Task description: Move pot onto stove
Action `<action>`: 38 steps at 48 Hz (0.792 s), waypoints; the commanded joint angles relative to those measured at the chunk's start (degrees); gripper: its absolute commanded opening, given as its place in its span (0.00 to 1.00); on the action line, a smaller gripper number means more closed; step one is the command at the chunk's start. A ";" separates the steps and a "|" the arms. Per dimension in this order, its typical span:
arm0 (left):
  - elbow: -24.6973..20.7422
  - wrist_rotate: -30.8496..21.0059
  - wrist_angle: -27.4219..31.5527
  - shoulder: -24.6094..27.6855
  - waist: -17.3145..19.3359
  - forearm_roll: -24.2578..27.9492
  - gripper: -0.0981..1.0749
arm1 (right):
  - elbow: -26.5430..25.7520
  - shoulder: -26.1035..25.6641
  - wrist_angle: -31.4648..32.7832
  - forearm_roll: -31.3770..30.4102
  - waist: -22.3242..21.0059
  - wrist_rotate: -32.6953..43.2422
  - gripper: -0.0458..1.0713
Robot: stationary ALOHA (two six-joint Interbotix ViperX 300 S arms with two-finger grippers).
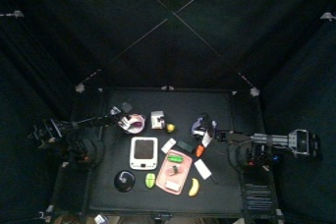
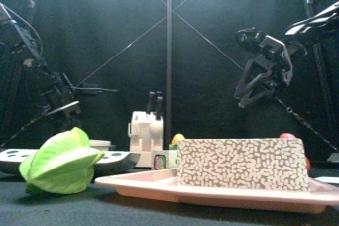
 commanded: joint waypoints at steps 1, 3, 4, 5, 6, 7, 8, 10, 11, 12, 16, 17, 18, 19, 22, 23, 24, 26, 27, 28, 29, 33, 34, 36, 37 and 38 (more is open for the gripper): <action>-1.23 0.18 0.79 -2.20 -0.09 0.09 0.50 | -0.62 -0.35 0.09 0.09 -0.09 0.09 0.78; -1.23 0.09 1.05 -2.90 0.00 0.09 0.50 | -0.79 -0.26 0.09 0.09 -0.09 0.09 0.78; -1.23 0.18 1.23 -3.16 -0.09 0.09 0.50 | -0.79 -0.26 0.09 0.09 -0.09 0.09 0.78; -1.23 0.09 1.41 -3.43 0.00 0.09 0.50 | -0.79 -0.18 0.09 0.09 -0.09 0.09 0.78; -1.23 0.09 1.49 -3.78 -0.09 0.09 0.50 | -0.79 -0.18 0.09 0.09 -0.09 0.09 0.78; -1.23 0.09 1.67 -4.04 0.00 0.00 0.50 | -0.79 -0.18 0.09 0.09 -0.09 0.09 0.78; -1.23 0.09 1.76 -4.39 -0.09 0.00 0.50 | -0.79 -0.09 0.09 0.09 -0.09 0.09 0.78; -1.23 0.09 1.93 -5.10 -0.09 -0.09 0.50 | -0.79 -0.09 0.09 0.09 -0.09 0.09 0.78; -1.23 0.09 1.93 -5.27 -0.09 -0.18 0.50 | -0.88 -0.09 0.09 0.09 -0.09 0.09 0.78; -1.14 0.09 2.02 -5.54 -0.09 -0.35 0.50 | -0.79 0.00 0.09 0.09 -0.09 0.09 0.78; -1.05 0.09 2.02 -6.42 0.00 -1.23 0.50 | -0.62 0.09 0.09 0.09 -0.09 0.09 0.78; -1.14 0.09 2.02 -6.59 0.00 -1.49 0.50 | -0.62 0.09 0.09 0.09 -0.09 0.09 0.78; -1.14 0.09 2.02 -6.68 -0.09 -1.93 0.50 | -0.62 0.18 0.09 0.09 -0.09 0.09 0.78; -1.05 0.09 2.02 -6.86 -0.09 -2.20 0.50 | -0.62 0.18 0.09 0.09 -0.09 0.09 0.78; -1.14 0.09 2.02 -7.12 0.00 -3.34 0.50 | -0.62 0.35 0.09 0.09 -0.09 0.09 0.78; -1.14 0.09 2.02 -7.21 -0.09 -3.78 0.50 | -0.62 0.44 0.09 0.09 -0.09 0.09 0.78; -1.05 0.18 2.02 -7.29 0.00 -4.13 0.50 | -0.62 0.44 0.09 0.09 -0.09 0.09 0.78; -1.14 0.18 2.02 -7.38 -0.09 -4.75 0.50 | -0.62 0.53 0.09 0.09 -0.09 0.09 0.78; -1.14 0.18 2.02 -7.38 -0.09 -4.92 0.50 | -0.62 0.62 0.09 0.09 -0.09 0.09 0.78; -1.14 0.18 2.02 -7.38 -0.09 -5.01 0.50 | -0.62 0.62 0.09 0.09 -0.09 0.09 0.78; -1.05 0.18 2.02 -7.38 0.00 -5.19 0.50 | -0.62 0.70 0.09 0.09 0.00 0.09 0.78; -1.05 0.18 2.02 -7.38 -0.09 -5.36 0.50 | -0.79 0.88 0.09 0.09 -0.09 0.09 0.78; -0.97 0.18 2.02 -7.38 -0.09 -5.45 0.50 | -0.79 0.97 0.09 0.09 -0.09 0.09 0.78; -0.97 0.18 2.11 -7.38 -0.09 -5.45 0.50 | -0.88 1.05 0.09 0.09 -0.09 0.09 0.78; -0.97 0.18 2.11 -7.38 -0.09 -5.36 0.50 | -0.88 1.05 0.09 0.00 -0.09 0.09 0.78; -0.97 0.18 2.20 -7.38 -0.18 -5.45 0.50 | -0.88 1.14 0.09 0.09 -0.09 0.09 0.78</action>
